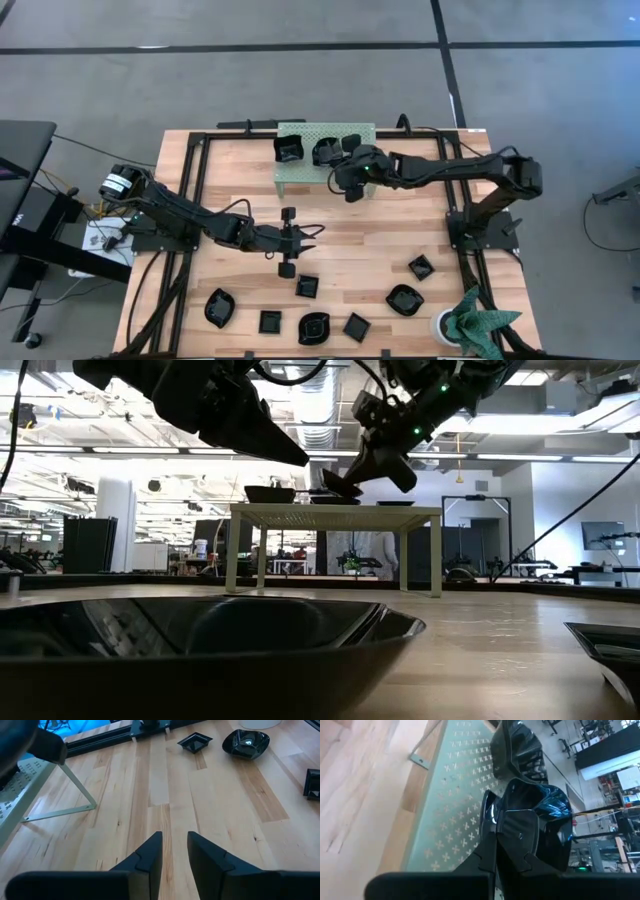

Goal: Pick & Place Mini shaped plates
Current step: Stack the leaf-shaped plate on the leaf-shaped plate on the shelf

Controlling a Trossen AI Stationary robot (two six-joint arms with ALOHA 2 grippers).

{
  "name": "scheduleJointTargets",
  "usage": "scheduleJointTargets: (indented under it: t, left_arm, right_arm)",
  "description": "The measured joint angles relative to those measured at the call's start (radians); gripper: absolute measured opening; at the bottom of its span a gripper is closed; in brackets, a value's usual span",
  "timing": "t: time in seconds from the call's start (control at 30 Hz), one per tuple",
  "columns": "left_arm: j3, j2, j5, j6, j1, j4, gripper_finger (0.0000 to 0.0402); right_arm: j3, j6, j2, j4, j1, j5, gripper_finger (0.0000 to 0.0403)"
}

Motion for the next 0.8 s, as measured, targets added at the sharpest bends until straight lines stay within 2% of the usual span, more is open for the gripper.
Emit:
scheduleJointTargets:
  t: [0.47,0.8]
  left_arm:
    - [0.000,0.000,0.000,0.000,0.000,0.000,0.0092]
    - [0.000,0.000,0.000,0.000,0.000,0.007,0.0092]
  right_arm:
    - [0.000,0.036,-0.001,0.013,-0.009,-0.023,0.0002]
    - [0.000,0.051,-0.001,0.014,-0.012,-0.022,0.0083]
